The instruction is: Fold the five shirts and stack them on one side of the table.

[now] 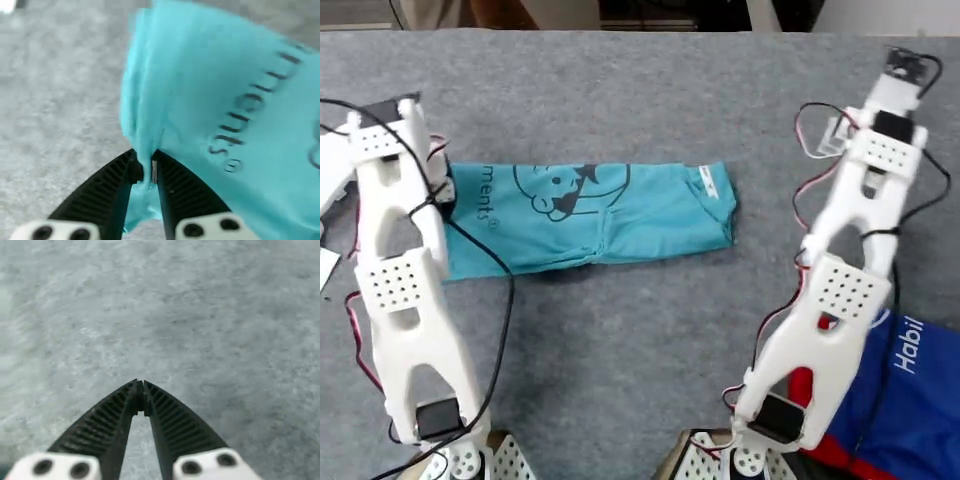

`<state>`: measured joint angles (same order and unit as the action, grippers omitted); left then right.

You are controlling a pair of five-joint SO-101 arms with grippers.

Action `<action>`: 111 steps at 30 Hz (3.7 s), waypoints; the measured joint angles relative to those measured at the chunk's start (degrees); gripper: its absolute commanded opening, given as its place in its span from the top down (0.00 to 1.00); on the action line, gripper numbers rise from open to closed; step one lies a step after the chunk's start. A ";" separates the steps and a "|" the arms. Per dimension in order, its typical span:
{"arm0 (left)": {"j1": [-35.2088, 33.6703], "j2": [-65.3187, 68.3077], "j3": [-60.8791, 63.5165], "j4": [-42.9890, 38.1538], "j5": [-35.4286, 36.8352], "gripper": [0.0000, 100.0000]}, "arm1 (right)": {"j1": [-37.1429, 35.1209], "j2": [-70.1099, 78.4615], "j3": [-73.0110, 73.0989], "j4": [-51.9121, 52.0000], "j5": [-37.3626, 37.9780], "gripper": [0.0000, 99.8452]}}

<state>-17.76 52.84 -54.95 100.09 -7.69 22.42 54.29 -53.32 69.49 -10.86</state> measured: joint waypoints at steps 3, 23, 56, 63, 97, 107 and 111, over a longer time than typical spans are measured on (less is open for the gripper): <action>4.66 -0.44 -0.62 0.00 0.00 0.98 | 0.35 0.00 0.00 -0.26 -0.53 1.00; 37.10 -0.53 -17.14 0.09 12.66 0.98 | 0.35 0.00 0.00 -0.97 -0.53 1.00; 51.08 3.69 -26.64 -10.90 31.74 0.77 | 0.35 0.00 0.00 -0.97 -0.53 0.99; 51.08 3.69 -27.69 -4.31 34.46 0.77 | 0.35 0.00 0.00 -0.97 -0.53 0.99; 54.86 8.35 -19.69 -1.67 34.90 0.98 | 0.35 0.00 0.00 -0.97 -0.53 0.99; 53.63 8.35 -29.36 -0.09 34.99 0.98 | 2.64 0.00 0.00 -0.97 -4.22 0.99; 46.24 8.35 -34.99 0.09 34.99 0.98 | 2.64 0.00 0.00 -0.97 -4.22 0.99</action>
<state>28.48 61.19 -89.93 100.18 27.30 25.05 54.29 -53.32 68.53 -15.08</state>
